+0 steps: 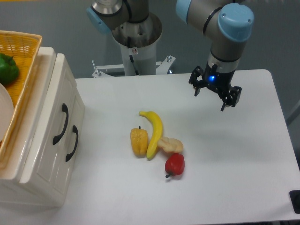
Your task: Slide open the top white drawer
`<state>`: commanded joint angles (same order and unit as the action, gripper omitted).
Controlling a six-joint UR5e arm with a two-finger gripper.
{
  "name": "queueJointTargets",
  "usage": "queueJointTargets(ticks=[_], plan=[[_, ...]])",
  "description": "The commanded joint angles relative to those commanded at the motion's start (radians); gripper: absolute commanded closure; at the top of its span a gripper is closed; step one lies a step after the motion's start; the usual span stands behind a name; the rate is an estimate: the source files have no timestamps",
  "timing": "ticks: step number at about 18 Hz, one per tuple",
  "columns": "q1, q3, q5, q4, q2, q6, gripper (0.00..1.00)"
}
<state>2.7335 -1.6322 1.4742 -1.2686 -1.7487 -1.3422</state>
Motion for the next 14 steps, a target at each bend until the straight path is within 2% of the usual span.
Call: queueJointTargets(ticks=[7,14], plan=[[-0.006,0.002,0.002,0.0,-0.003,0.002,0.0],[-0.049,-0.028,-0.003,-0.002,-0.043,0.005,0.0]])
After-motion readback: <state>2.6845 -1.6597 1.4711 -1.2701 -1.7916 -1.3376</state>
